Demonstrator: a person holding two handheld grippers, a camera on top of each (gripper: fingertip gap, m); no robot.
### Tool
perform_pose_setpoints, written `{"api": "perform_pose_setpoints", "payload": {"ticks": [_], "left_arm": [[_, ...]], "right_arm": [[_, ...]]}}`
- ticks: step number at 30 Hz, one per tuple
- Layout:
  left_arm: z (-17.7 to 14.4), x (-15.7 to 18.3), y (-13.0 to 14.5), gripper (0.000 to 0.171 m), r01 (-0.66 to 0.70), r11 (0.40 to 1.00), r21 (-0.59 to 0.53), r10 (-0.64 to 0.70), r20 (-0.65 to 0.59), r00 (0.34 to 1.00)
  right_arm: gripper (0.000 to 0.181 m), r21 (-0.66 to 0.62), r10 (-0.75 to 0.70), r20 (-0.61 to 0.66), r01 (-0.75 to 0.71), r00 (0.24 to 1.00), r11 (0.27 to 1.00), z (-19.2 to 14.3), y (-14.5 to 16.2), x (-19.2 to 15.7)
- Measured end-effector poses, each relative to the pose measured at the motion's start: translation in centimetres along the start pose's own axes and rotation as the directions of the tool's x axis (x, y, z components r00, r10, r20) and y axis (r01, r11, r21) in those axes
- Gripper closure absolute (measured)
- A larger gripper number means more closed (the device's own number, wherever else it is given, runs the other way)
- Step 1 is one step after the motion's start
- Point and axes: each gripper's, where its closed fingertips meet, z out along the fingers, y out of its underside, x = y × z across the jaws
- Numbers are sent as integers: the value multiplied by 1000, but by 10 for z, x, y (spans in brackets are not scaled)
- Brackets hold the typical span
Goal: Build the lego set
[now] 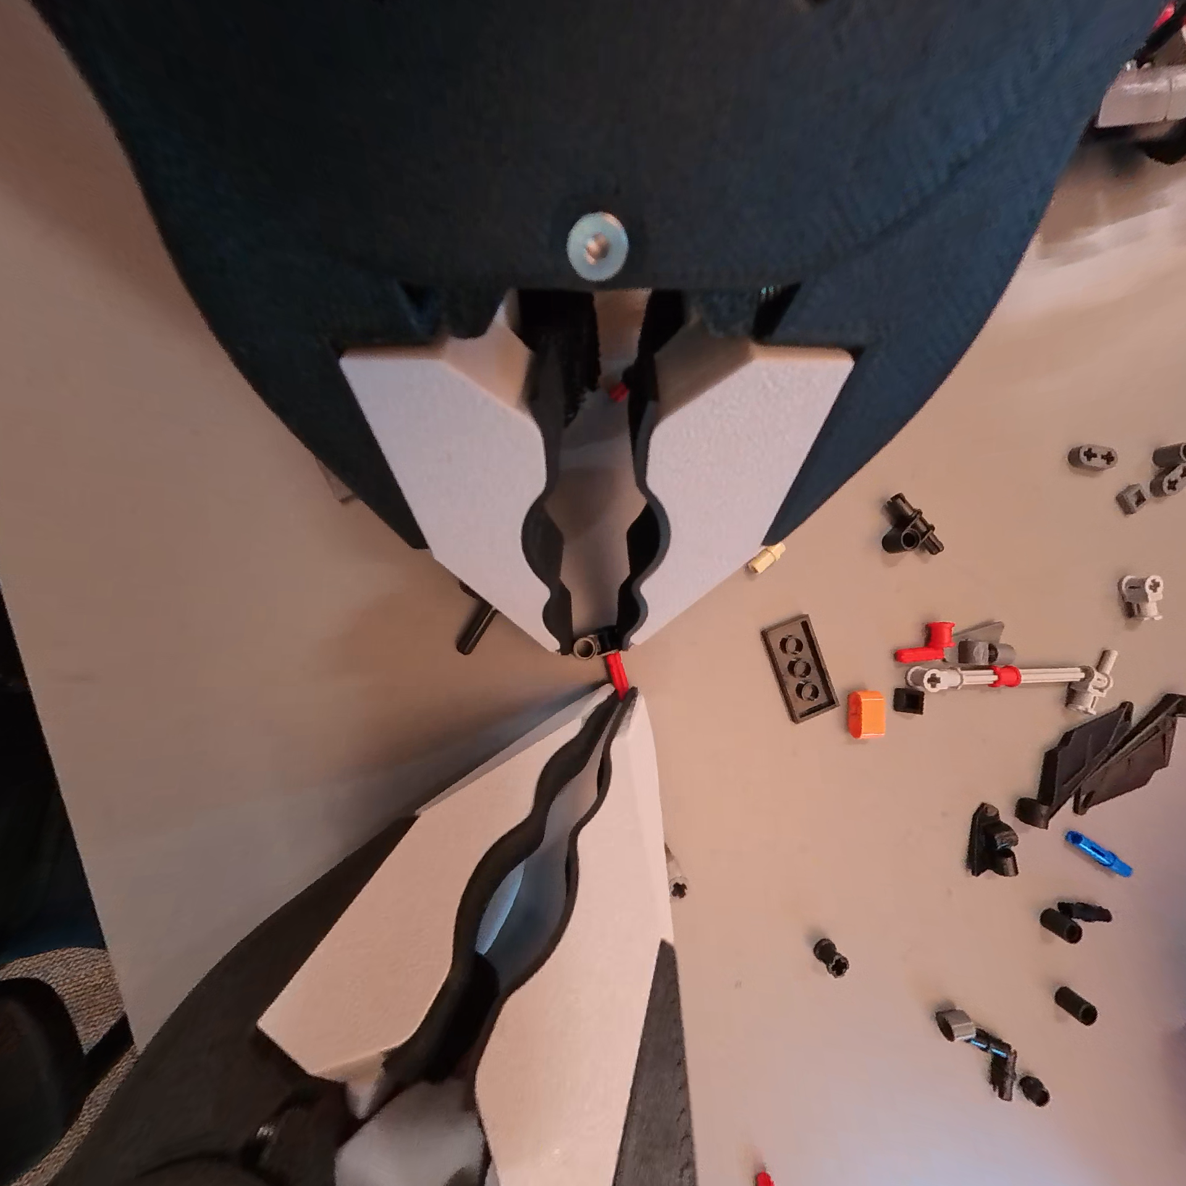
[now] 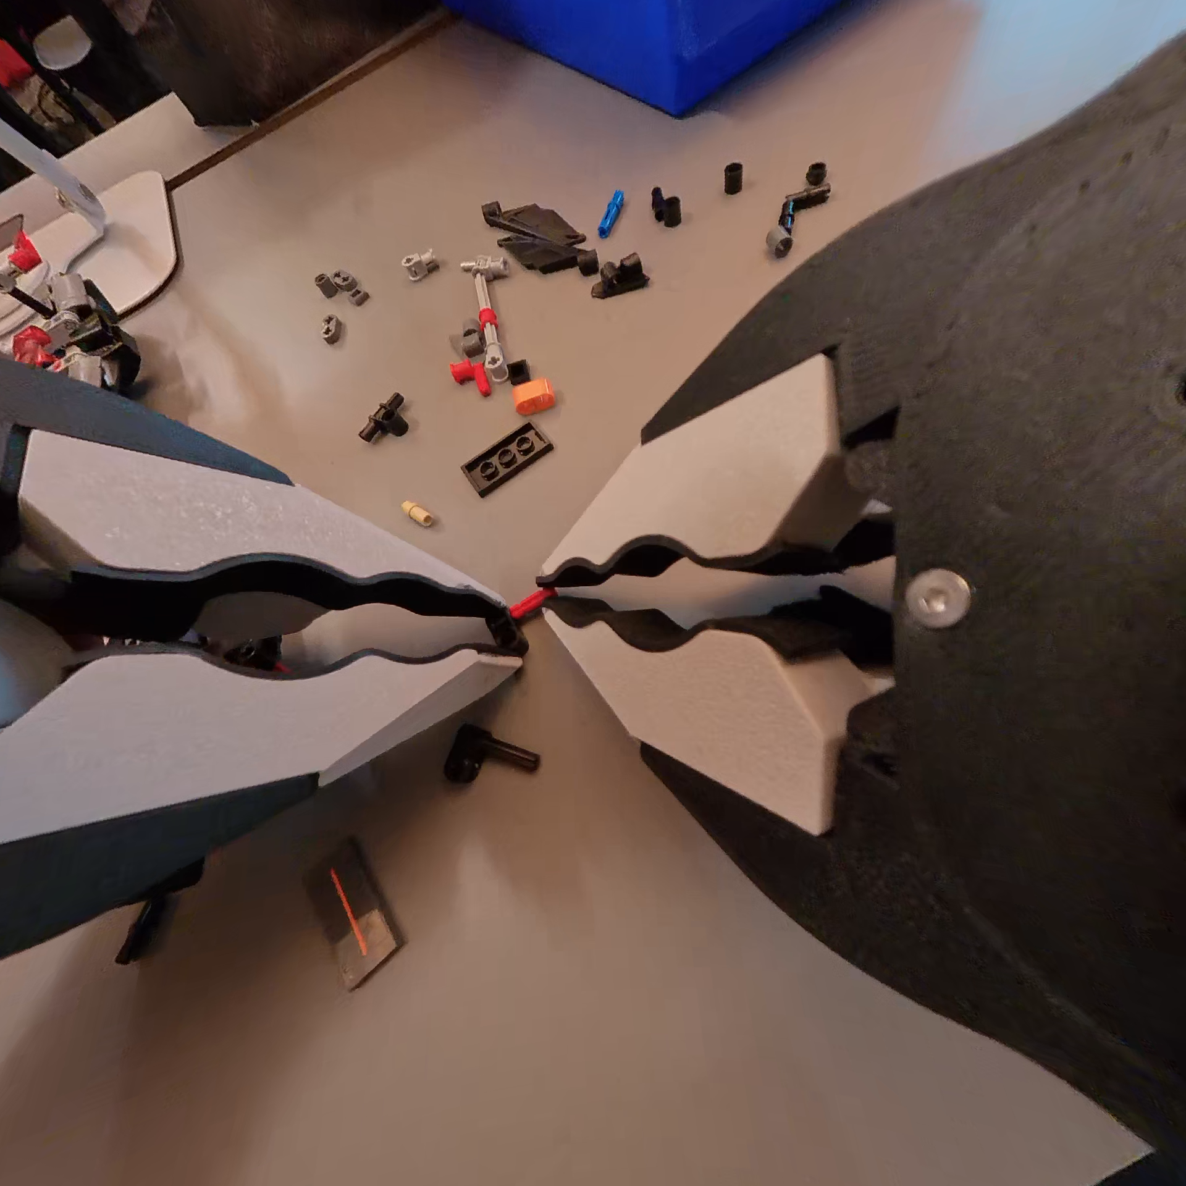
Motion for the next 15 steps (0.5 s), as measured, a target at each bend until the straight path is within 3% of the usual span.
{"api": "perform_pose_setpoints", "payload": {"ticks": [9,15], "left_arm": [[-1,-2,2,159,-20,1000,-18,20,25,999],[-1,-2,3,160,-34,999,-20,35,33,999]], "right_arm": [[181,-21,9,26,-8,1000,1000,0,-2,-4],[181,-11,152,230,-153,961,988,0,-3,-9]]}}
